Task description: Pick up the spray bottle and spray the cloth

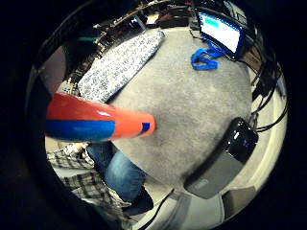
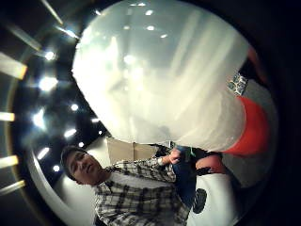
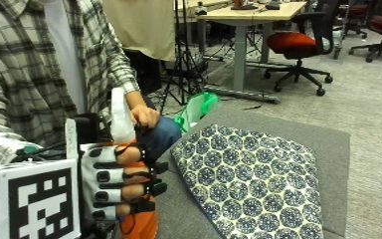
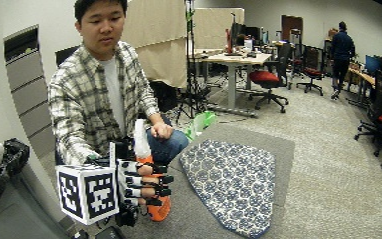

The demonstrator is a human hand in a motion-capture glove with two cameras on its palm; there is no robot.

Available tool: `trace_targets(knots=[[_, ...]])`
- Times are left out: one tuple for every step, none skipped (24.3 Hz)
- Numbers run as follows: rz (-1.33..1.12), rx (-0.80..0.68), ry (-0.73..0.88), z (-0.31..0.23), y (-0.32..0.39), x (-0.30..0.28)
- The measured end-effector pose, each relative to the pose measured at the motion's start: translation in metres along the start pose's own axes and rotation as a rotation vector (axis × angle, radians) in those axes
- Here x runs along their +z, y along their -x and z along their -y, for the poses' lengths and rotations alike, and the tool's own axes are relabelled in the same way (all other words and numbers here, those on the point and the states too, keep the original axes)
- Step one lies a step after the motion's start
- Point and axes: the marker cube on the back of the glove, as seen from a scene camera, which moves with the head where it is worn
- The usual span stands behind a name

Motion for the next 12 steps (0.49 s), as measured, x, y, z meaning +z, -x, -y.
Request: trace_targets(knots=[[0.020,-0.012,-0.014,0.000,0.000,0.001],[0.040,-0.024,-0.031,0.000,-0.001,0.003],[0.060,-0.037,-0.048,0.001,-0.002,0.005],[0.081,-0.050,-0.068,0.001,-0.002,0.007],[0.102,-0.063,-0.089,0.001,-0.002,0.010],[0.124,-0.076,-0.111,0.002,-0.002,0.012],[0.145,-0.090,-0.136,0.003,-0.001,0.014],[0.163,-0.103,-0.162,0.004,0.000,0.016],[0.177,-0.113,-0.186,0.006,0.001,0.018],[0.186,-0.121,-0.208,0.007,0.002,0.020],[0.190,-0.126,-0.226,0.009,0.003,0.022],[0.189,-0.128,-0.240,0.010,0.004,0.023]])
